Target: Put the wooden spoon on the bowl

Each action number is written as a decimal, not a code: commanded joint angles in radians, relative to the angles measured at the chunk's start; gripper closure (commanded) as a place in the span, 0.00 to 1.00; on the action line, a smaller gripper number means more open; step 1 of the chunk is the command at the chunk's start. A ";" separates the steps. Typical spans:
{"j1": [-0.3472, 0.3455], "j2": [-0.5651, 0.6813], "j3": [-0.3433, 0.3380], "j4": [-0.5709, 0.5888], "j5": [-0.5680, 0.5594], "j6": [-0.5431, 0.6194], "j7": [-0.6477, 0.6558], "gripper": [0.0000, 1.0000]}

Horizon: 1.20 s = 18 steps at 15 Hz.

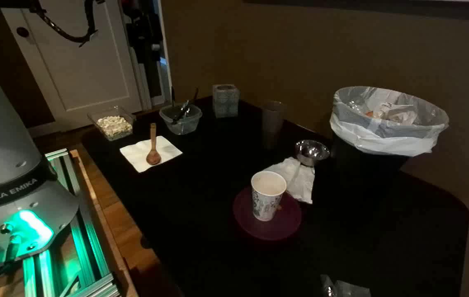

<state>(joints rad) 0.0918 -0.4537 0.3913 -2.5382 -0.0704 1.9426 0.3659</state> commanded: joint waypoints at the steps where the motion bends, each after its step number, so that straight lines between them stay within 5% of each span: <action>1: 0.033 0.006 -0.031 0.001 -0.015 -0.002 0.013 0.00; 11: 0.214 0.160 -0.043 -0.190 0.034 0.618 -0.243 0.00; 18: 0.205 0.198 -0.046 -0.205 0.008 0.585 -0.247 0.00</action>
<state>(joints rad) 0.2870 -0.2548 0.3553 -2.7436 -0.0602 2.5303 0.1176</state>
